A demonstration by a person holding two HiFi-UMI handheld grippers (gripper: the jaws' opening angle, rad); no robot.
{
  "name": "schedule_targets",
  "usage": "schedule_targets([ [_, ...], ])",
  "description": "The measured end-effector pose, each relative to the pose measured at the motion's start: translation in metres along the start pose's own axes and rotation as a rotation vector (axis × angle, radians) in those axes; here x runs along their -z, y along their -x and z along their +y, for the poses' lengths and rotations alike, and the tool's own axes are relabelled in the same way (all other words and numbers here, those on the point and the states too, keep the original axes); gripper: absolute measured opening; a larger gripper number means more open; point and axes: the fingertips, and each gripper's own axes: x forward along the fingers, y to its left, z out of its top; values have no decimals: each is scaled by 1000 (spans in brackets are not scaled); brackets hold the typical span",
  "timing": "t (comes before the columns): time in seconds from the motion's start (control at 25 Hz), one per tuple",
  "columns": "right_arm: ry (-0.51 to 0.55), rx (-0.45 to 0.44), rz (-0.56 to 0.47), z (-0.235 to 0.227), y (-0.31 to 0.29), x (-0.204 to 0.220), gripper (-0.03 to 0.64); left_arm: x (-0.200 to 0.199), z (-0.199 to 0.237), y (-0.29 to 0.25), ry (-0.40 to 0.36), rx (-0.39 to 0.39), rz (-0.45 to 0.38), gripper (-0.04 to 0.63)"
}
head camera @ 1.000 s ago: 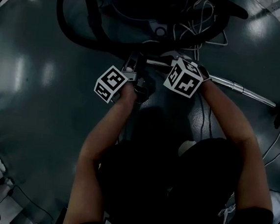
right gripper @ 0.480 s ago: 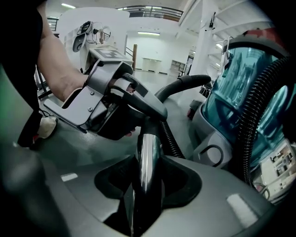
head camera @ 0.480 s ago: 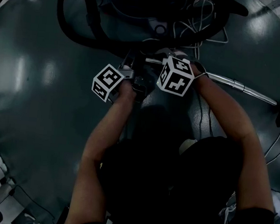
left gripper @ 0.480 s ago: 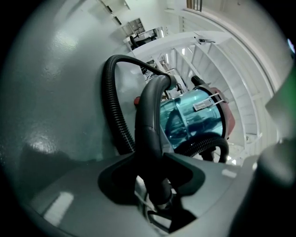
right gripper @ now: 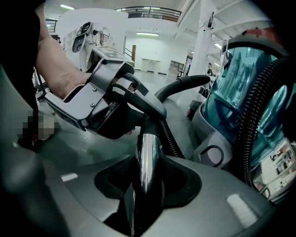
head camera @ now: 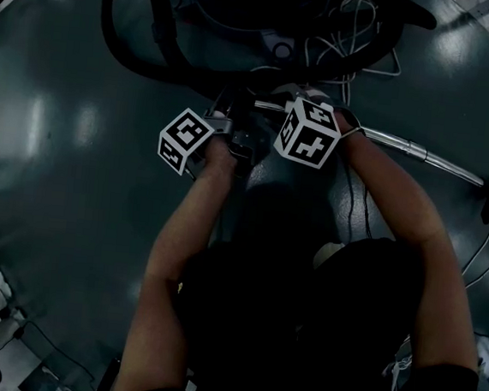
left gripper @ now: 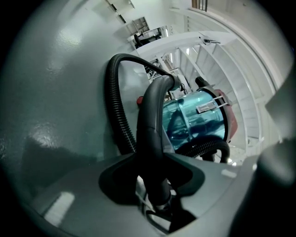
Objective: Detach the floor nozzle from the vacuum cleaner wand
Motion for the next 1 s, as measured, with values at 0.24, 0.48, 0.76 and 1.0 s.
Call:
schedule_targets([
  [0.24,-7,9,11,-2,-1,-2,167,-5,-1,-2,-2,12,2,161],
  [0.48,-27,24,23,-3,-1,-7,167,-12,-3,-4,-53,13,25,165],
  [0.76,-51,38,34,2,0,-9,167,-18,-1,-3,-89,-6,33,167],
  [1.0,-77,25,38,8,1,-5,169,-38,-4,10,-108,-27,-50,158],
])
